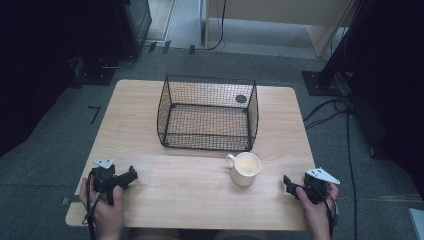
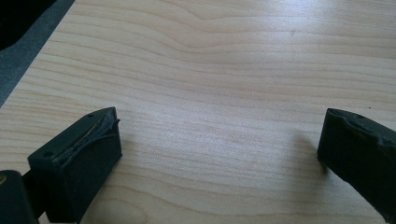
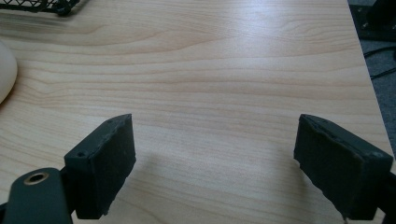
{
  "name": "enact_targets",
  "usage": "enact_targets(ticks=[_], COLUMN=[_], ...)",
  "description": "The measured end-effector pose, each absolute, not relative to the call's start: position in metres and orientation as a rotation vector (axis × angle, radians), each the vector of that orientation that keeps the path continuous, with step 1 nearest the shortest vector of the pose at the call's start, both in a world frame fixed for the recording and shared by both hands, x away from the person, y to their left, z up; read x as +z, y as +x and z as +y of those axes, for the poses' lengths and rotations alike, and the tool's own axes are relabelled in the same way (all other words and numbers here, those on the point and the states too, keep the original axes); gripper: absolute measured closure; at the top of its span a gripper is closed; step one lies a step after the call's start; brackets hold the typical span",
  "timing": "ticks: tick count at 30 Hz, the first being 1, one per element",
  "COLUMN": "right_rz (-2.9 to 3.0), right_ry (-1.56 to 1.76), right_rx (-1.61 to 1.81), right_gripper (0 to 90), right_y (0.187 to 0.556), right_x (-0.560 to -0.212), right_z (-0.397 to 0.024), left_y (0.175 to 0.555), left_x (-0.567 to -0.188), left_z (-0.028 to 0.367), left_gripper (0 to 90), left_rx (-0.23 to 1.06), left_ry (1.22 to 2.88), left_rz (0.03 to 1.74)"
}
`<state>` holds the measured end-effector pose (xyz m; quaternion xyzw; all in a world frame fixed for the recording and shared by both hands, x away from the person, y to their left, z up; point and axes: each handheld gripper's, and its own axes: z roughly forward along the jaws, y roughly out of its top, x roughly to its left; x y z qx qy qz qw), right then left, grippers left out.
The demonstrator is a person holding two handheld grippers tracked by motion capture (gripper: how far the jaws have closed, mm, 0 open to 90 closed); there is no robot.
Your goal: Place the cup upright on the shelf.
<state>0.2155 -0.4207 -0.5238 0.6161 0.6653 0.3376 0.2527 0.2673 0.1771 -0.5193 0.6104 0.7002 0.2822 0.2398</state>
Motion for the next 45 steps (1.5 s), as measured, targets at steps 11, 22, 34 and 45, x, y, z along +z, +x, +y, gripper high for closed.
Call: enact_targets(ticks=[11,22,34,45], right_rz=[1.82,1.852,1.894,1.948], right_ry=[1.636,1.575,1.543,1.49], right_rx=[0.971,1.025,1.081,1.126], right_gripper=[12.3,12.3,11.8,10.2], right_y=[0.215,0.214,0.215,0.212], right_x=[-0.512,-0.496,-0.487,-0.475], right_z=[-0.409,-0.389,-0.366,-0.349], left_y=[0.267,0.267,0.267,0.267], left_x=[-0.519,-0.519,-0.519,-0.519], left_z=[0.177,0.177,0.177,0.177], left_gripper=[0.0,0.0,0.0,0.0], left_rx=[0.773,0.772,0.771,0.771], left_ry=[1.67,1.67,1.67,1.67], left_rz=[1.916,1.917,1.916,1.916])
